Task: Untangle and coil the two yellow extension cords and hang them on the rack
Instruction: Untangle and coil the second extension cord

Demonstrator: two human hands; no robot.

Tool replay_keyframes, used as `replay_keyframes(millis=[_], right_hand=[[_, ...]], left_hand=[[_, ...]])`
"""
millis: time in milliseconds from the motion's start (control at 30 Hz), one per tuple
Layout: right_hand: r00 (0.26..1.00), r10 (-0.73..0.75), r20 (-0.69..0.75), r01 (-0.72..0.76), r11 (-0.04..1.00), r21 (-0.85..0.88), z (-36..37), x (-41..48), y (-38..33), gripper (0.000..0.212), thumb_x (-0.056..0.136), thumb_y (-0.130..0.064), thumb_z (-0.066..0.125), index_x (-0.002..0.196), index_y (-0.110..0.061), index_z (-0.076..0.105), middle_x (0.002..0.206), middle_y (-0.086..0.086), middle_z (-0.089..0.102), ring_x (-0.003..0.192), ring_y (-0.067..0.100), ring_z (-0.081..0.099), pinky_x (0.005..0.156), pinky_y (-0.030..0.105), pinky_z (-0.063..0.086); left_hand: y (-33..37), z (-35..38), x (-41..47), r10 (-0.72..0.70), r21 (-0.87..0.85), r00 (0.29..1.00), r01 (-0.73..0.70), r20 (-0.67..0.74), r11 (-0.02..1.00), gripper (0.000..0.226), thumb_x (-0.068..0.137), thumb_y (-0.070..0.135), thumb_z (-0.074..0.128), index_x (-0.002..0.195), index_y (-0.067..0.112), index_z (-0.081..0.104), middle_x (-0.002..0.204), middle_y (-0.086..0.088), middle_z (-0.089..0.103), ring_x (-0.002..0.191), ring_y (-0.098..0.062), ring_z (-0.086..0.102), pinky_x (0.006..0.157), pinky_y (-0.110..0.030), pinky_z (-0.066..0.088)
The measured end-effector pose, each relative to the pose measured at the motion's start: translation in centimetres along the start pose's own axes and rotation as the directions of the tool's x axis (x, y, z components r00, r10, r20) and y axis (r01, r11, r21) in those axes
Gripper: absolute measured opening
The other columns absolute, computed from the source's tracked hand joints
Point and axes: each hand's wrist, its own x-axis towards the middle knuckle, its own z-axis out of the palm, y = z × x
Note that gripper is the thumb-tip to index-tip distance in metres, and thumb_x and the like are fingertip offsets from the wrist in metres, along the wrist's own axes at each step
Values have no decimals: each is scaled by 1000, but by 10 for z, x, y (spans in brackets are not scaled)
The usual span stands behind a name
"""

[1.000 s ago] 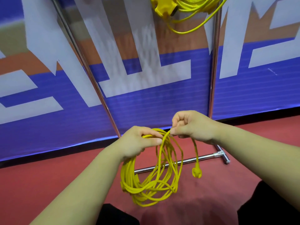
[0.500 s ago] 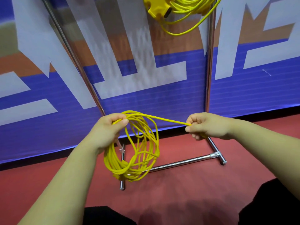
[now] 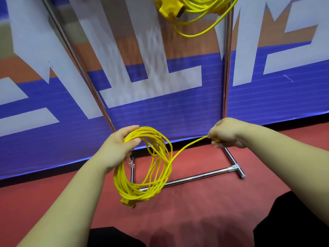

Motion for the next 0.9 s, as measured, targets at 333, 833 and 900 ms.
replay_keyframes(millis=[333,833,900], right_hand=[[949,-294,-113,313,921,234,12,-1,-12,17,79,4,67,90,-8,72,84,12,68,77,22,64,87,37,57],[714,-682,-156,699,690,185,44,-63,-41,27,77,-17,86,93,-18,65,85,2,76,79,21,72,74,37,57],[727,-680,-100,676,682,279,45,-64,-41,20,83,-12,80,100,-18,71,94,1,78,87,17,75,80,35,59]], left_hand=[[22,15,-11,124,-141,955,-88,271,986,52,87,18,69,137,29,59,71,-9,46,53,-15,37,49,-24,36],[58,33,-30,313,-252,907,-245,281,936,78,87,23,70,152,46,33,66,-3,52,49,-17,40,50,-27,38],[59,35,-33,331,-256,908,-266,257,929,76,91,18,67,153,46,32,64,-3,51,48,-17,38,50,-27,38]])
